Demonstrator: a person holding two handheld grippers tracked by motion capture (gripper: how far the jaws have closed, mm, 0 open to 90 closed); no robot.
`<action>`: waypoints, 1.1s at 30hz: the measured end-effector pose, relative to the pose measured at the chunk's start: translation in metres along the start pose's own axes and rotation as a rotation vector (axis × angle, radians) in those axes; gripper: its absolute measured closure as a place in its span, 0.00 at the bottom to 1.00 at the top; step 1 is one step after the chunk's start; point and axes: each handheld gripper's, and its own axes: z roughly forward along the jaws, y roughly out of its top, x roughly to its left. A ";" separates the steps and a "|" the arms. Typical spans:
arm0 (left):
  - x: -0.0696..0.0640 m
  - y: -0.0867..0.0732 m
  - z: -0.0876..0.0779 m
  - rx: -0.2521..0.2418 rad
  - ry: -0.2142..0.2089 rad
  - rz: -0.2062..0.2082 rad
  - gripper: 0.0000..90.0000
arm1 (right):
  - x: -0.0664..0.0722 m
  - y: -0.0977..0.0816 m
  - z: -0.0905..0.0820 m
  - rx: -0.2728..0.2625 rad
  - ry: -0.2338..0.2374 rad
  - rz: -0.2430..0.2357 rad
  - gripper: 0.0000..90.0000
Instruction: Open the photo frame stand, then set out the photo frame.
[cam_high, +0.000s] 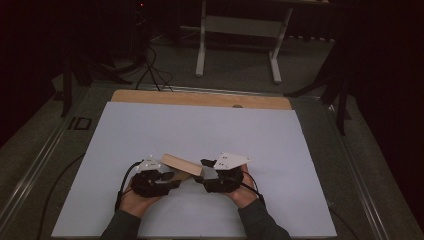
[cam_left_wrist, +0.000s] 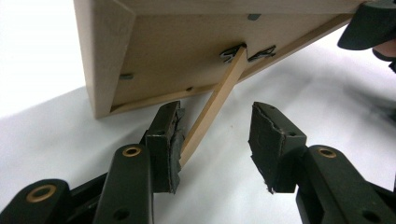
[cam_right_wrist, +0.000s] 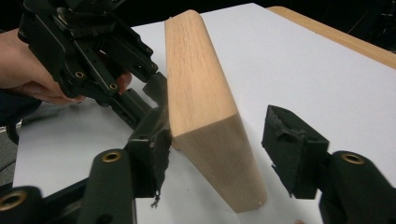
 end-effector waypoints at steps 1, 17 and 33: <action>0.000 -0.001 -0.001 0.000 0.002 -0.002 0.60 | 0.001 0.001 0.000 0.001 0.000 -0.003 0.43; 0.001 -0.004 -0.009 -0.012 0.031 0.002 0.61 | 0.001 0.008 -0.011 -0.046 -0.012 0.008 0.42; 0.001 -0.002 -0.018 -0.052 0.059 0.024 0.62 | -0.009 0.014 -0.032 -0.134 -0.066 0.040 0.45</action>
